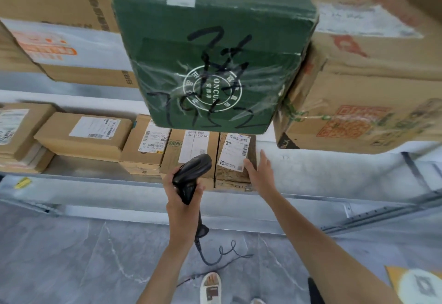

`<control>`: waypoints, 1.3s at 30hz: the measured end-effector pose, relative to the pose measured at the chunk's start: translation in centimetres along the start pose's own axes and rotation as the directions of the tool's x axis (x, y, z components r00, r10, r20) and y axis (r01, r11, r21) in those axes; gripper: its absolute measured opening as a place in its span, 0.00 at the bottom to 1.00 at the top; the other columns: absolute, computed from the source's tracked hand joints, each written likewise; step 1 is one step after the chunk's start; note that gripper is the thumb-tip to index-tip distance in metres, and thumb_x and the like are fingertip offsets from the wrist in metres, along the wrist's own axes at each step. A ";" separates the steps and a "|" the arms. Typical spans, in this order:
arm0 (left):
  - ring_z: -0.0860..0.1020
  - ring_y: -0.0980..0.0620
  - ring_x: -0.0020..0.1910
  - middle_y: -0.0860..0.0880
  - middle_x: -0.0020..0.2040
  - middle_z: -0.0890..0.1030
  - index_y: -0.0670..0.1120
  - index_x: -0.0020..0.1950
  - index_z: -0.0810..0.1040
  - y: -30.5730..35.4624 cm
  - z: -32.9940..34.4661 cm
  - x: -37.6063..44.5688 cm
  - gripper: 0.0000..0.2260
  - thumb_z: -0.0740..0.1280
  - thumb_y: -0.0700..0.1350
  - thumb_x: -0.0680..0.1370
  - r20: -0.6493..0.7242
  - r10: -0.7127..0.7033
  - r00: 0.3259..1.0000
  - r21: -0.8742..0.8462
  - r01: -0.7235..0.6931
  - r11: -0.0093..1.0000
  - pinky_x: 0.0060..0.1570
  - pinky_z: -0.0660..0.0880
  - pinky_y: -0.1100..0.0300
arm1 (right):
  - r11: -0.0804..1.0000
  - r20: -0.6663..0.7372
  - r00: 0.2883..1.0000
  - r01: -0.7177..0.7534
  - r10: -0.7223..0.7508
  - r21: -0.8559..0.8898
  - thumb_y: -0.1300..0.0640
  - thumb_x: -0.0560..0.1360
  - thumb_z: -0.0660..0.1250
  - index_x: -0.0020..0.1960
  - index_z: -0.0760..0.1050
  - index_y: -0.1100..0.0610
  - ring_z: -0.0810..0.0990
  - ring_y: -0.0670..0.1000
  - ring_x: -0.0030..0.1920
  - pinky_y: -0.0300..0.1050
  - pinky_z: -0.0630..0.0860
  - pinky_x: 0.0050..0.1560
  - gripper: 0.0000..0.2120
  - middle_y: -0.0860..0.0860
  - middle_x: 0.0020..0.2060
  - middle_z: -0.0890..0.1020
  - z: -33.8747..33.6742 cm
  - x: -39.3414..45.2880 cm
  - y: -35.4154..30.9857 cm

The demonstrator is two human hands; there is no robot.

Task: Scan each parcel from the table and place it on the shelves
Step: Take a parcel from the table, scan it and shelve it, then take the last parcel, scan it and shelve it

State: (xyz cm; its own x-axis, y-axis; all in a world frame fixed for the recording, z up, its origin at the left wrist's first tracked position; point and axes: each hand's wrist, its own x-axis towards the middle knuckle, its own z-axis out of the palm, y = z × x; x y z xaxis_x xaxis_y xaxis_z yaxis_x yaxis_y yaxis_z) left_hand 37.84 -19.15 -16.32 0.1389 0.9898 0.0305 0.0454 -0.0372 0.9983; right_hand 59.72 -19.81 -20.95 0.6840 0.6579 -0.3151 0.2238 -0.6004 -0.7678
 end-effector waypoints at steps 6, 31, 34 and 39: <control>0.82 0.57 0.43 0.66 0.51 0.79 0.61 0.68 0.66 0.1 1.4 0.6 0.26 0.69 0.36 0.80 0.183 0.050 0.982 0.043 -0.059 0.997 0.40 0.77 0.67 | 0.997 -0.111 0.992 0.056 -0.061 -0.043 0.45 0.83 0.61 0.82 0.54 0.56 0.58 0.60 0.78 0.57 0.58 0.76 0.33 0.56 0.79 0.61 -2.5 -1.8 0.6; 0.82 0.57 0.50 0.55 0.58 0.81 0.72 0.64 0.65 9.4 22.9 -28.2 0.27 0.70 0.42 0.80 0.938 0.280 0.206 -0.208 -0.312 0.927 0.46 0.76 0.71 | 0.885 -0.606 0.733 -0.455 0.308 -0.101 0.43 0.84 0.59 0.82 0.53 0.53 0.54 0.57 0.80 0.55 0.57 0.77 0.32 0.54 0.81 0.56 -28.8 -36.8 27.9; 0.83 0.58 0.47 0.56 0.58 0.80 0.75 0.61 0.65 9.8 24.9 -32.2 0.27 0.70 0.43 0.81 0.945 0.314 0.095 -0.270 -0.316 0.909 0.46 0.80 0.63 | 0.842 -0.667 0.637 -0.539 0.386 -0.027 0.42 0.84 0.58 0.82 0.52 0.53 0.55 0.57 0.80 0.54 0.57 0.77 0.32 0.54 0.81 0.55 -30.7 -41.3 30.7; 0.82 0.56 0.42 0.57 0.57 0.79 0.72 0.64 0.64 10.5 29.5 -37.2 0.25 0.69 0.44 0.81 0.942 0.334 -0.039 -0.328 -0.331 0.885 0.41 0.82 0.48 | 0.803 -0.715 0.523 -0.590 0.464 0.090 0.43 0.84 0.58 0.82 0.51 0.53 0.53 0.58 0.81 0.56 0.56 0.78 0.32 0.54 0.81 0.54 -32.7 -45.7 33.5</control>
State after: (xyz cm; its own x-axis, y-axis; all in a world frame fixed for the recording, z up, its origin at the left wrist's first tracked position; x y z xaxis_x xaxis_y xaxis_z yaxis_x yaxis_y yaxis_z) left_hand 62.37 -60.39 -8.44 0.9414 -0.1799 0.2853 -0.3299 -0.3154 0.8897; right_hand 58.67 -84.91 -14.02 0.9579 -0.2597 -0.1221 -0.2860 -0.8290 -0.4805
